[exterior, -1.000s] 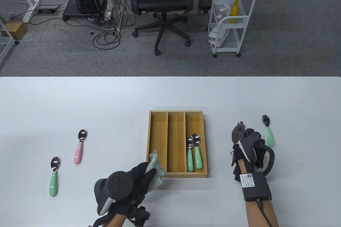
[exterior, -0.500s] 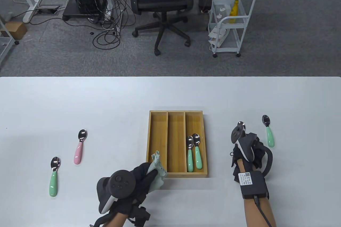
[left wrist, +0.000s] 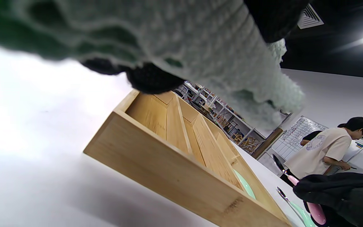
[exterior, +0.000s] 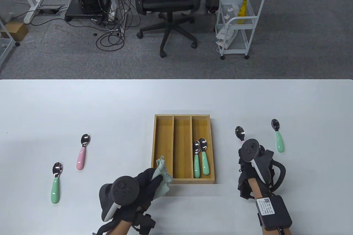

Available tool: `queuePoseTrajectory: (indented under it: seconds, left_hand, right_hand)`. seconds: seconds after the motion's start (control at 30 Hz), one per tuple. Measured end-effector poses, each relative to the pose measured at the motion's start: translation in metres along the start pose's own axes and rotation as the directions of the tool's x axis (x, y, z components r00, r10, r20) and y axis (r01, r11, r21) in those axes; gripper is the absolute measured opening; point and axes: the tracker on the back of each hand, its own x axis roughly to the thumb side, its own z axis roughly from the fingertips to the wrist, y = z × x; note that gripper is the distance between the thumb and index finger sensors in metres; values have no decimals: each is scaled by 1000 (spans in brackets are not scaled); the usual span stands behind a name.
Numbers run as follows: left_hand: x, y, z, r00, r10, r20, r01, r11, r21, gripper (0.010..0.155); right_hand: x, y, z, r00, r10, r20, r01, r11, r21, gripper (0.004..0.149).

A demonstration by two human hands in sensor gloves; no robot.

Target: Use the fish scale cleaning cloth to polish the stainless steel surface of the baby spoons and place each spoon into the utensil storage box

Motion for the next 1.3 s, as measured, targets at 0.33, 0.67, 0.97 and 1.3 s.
queuePoseTrajectory:
  seconds: [0.33,0.67,0.97,1.3]
  left_hand:
    - [-9,1,1,987,162,-17,-163,986,-32,47]
    - [-12,-2,0,954,301,-7,-300,949,-94,49]
    - [-12,-3,1,944,330,13,-327,939,-106,51]
    - [-10,-5,1,955,296,6,-294,950,-109,54]
  right_hand:
    - [22,0,63,935,-169,311,170,985,25,53]
    - [54,-7,103,795,-138,591,151,988,27,52]
    - [62,-16,122,727,-160,667,190,981,29,52]
    - [72,-19,138,681,-144,718,195,981,12,51]
